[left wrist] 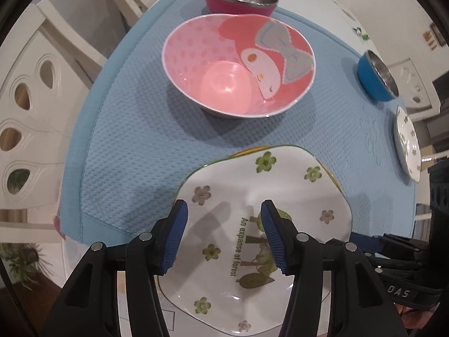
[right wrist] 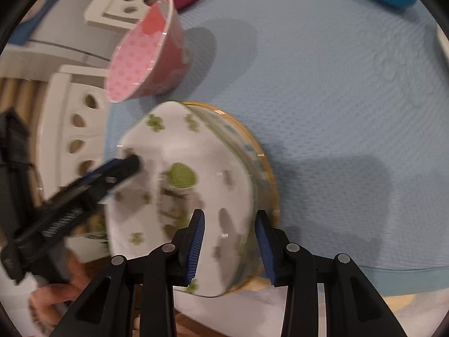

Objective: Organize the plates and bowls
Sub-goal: 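Lower the hexagonal forest plate onto the Sunflower plate with the right tool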

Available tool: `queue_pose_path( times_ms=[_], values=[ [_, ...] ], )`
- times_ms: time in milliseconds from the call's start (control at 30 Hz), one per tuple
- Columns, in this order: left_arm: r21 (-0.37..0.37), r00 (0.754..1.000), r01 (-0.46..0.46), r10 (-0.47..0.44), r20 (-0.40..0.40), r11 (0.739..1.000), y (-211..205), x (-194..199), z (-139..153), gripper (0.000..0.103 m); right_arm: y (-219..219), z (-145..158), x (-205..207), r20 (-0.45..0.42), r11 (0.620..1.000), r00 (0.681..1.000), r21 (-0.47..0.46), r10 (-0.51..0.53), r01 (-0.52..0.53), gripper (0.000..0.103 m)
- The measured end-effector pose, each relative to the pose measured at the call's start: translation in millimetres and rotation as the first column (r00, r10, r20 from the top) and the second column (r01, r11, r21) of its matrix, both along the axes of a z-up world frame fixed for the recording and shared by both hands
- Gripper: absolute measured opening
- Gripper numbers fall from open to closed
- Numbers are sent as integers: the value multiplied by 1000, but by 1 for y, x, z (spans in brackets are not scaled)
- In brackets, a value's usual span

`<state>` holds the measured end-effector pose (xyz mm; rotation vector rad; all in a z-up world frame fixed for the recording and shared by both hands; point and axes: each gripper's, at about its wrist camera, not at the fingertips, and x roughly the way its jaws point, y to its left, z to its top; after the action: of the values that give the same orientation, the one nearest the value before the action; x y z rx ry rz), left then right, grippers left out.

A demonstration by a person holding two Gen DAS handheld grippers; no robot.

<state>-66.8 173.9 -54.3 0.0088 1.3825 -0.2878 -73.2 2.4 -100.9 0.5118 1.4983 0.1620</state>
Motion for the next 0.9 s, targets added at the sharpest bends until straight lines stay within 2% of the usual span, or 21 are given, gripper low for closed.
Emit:
queue_pose_path(
  times_ms=[133, 300, 500, 667, 900],
  values=[
    [-8, 1000, -26, 26, 0, 1000, 7, 0, 3, 54, 0, -4, 1, -14, 1000, 1000, 0, 17, -17, 34],
    [8, 998, -66, 66, -6, 998, 15, 0, 1, 56, 8, -2, 4, -30, 997, 999, -62, 43, -44, 30],
    [15, 994, -104, 105, -15, 994, 21, 0, -1, 56, 18, -3, 10, -49, 994, 997, -87, 62, -67, 29],
    [27, 991, -128, 129, -27, 991, 26, 0, -3, 56, 22, -2, 11, -50, 993, 996, -85, 74, -78, 29],
    [41, 988, -150, 151, -32, 988, 20, 0, -5, 56, 8, 1, 6, -42, 995, 995, -35, 94, -95, 32]
  ],
)
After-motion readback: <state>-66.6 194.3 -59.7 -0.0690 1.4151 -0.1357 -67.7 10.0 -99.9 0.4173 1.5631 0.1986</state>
